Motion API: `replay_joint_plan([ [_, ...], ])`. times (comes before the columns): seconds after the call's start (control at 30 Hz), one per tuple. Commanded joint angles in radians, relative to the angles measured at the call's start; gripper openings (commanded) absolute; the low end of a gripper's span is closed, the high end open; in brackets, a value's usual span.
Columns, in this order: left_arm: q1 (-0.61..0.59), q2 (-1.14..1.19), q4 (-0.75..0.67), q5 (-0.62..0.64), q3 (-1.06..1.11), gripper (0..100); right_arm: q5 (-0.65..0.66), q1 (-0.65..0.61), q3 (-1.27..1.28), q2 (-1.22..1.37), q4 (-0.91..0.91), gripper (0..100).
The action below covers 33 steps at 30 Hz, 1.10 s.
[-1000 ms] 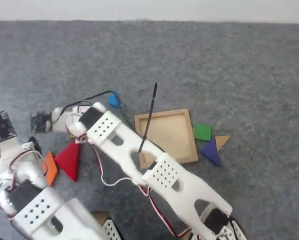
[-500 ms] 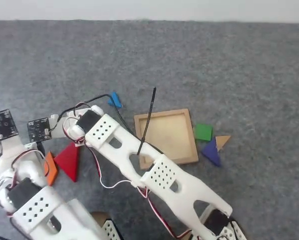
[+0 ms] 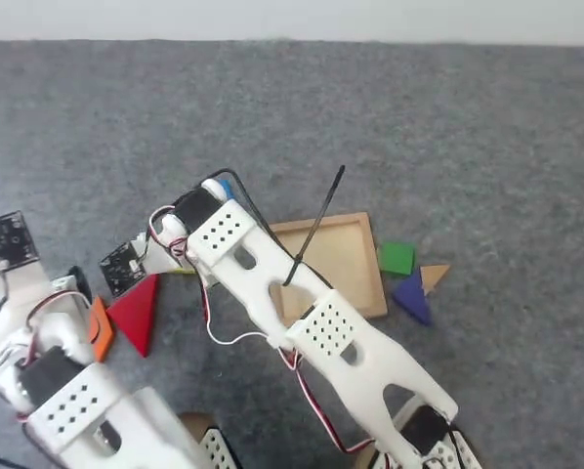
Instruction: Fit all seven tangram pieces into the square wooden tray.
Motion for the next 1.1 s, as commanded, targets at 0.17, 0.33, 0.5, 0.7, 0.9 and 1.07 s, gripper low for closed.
replay_joint_plan([
  [0.17,-0.002,-0.002,-0.005,0.014,-0.027,27,-0.203,-0.007,-0.163,-0.071,-0.007,16.9],
  [0.33,-0.003,-0.002,-0.006,0.049,-0.03,27,-0.442,-0.039,-0.155,-0.061,-0.16,16.9],
  [0.5,-0.026,-0.002,-0.008,0.055,-0.031,27,-0.635,-0.045,-0.117,0.001,-0.346,16.9],
  [0.7,-0.029,-0.002,-0.032,0.086,-0.027,27,-0.72,-0.041,-0.109,0.039,-0.378,16.5],
  [0.9,-0.029,-0.002,-0.032,0.084,-0.025,27,-0.7,0.019,-0.115,0.045,-0.249,16.5],
  [1.07,-0.026,-0.002,-0.032,0.084,-0.025,27,-0.496,0.087,-0.107,0.054,-0.136,16.5],
])
